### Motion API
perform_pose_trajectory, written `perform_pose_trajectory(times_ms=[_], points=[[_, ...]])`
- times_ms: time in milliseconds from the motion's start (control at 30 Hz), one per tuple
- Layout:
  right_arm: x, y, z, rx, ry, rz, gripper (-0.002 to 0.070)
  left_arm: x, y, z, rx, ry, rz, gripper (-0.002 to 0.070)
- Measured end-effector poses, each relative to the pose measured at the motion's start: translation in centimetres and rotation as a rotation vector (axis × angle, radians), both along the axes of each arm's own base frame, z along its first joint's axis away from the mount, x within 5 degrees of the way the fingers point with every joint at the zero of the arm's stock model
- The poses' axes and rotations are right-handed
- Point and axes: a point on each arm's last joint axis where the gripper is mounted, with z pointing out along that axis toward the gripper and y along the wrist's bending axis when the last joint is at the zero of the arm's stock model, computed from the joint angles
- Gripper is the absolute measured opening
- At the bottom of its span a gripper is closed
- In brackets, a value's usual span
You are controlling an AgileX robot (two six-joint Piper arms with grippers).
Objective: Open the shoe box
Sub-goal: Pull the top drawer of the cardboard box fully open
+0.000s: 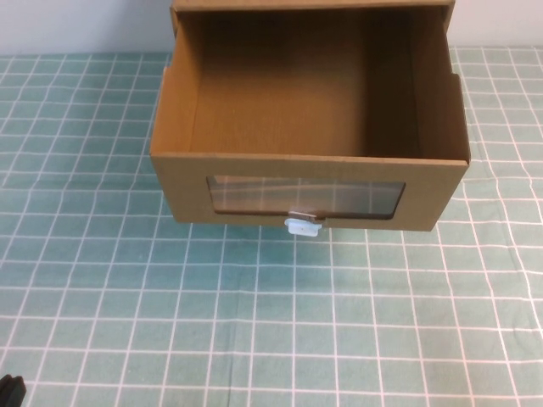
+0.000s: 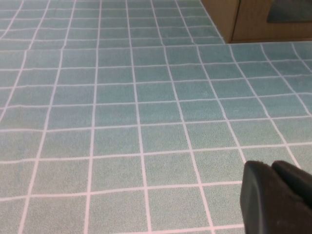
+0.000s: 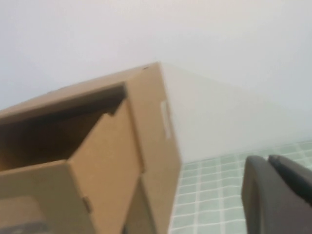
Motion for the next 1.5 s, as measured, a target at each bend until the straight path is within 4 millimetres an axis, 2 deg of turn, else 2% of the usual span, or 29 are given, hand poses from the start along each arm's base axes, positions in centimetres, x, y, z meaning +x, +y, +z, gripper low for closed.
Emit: perform_pose_trajectory(times_ms=[67, 167, 400, 900, 1500], points=[[-0.3, -0.4, -0.5, 0.039, -0.002, -0.035, -0.0013, 0.0, 0.0, 0.0, 0.0, 0.0, 0.0, -0.0005], [-0.6, -0.7, -1.1, 0.008, 0.028, -0.048, -0.0013, 0.0, 0.0, 0.0, 0.0, 0.0, 0.0, -0.0005], [-0.6, -0.3, -2.5, -0.139, 0.154, -0.008, -0.0013, 0.0, 0.0, 0.0, 0.0, 0.0, 0.0, -0.0005], [-0.8, -0.1, -5.8, -0.186, 0.42, 0.037, -0.0013, 0.0, 0.0, 0.0, 0.0, 0.0, 0.0, -0.0005], [-0.8, -0.3, -6.0, -0.189, 0.449, 0.022, -0.0013, 0.0, 0.0, 0.0, 0.0, 0.0, 0.0, -0.0005]])
